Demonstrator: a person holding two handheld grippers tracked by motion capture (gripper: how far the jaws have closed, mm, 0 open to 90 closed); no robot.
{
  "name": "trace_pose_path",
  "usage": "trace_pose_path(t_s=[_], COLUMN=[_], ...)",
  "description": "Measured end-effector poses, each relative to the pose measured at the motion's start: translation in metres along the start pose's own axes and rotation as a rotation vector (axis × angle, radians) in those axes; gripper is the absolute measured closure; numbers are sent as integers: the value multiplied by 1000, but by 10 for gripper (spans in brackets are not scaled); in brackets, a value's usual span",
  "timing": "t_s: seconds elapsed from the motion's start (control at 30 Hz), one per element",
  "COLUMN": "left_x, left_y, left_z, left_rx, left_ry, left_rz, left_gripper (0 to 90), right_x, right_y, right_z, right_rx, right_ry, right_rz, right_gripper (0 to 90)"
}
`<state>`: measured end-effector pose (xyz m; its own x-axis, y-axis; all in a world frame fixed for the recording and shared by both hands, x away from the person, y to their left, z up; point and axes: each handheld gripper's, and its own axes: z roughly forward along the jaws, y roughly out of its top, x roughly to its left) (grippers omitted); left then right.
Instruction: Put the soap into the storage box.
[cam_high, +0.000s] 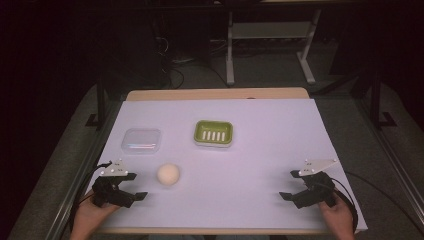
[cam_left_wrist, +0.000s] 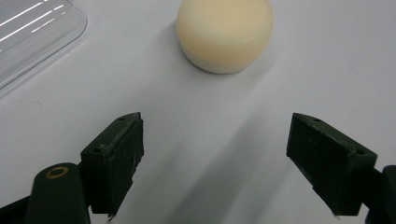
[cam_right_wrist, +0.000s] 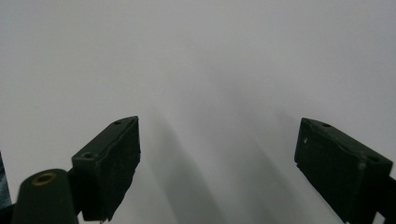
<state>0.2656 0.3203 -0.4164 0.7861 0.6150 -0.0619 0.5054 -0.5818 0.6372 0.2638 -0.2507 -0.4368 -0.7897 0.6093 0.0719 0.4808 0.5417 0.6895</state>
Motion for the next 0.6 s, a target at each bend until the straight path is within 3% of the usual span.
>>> trace_pose_path(t_s=[0.6], left_x=[-6], left_y=[10], left_z=[4], left_rx=[8], left_ry=[9], left_rz=[32], left_gripper=[184], right_x=[1], right_y=[1], right_z=[1], right_rx=[10], right_ry=[3], right_rz=[-5], right_gripper=[136])
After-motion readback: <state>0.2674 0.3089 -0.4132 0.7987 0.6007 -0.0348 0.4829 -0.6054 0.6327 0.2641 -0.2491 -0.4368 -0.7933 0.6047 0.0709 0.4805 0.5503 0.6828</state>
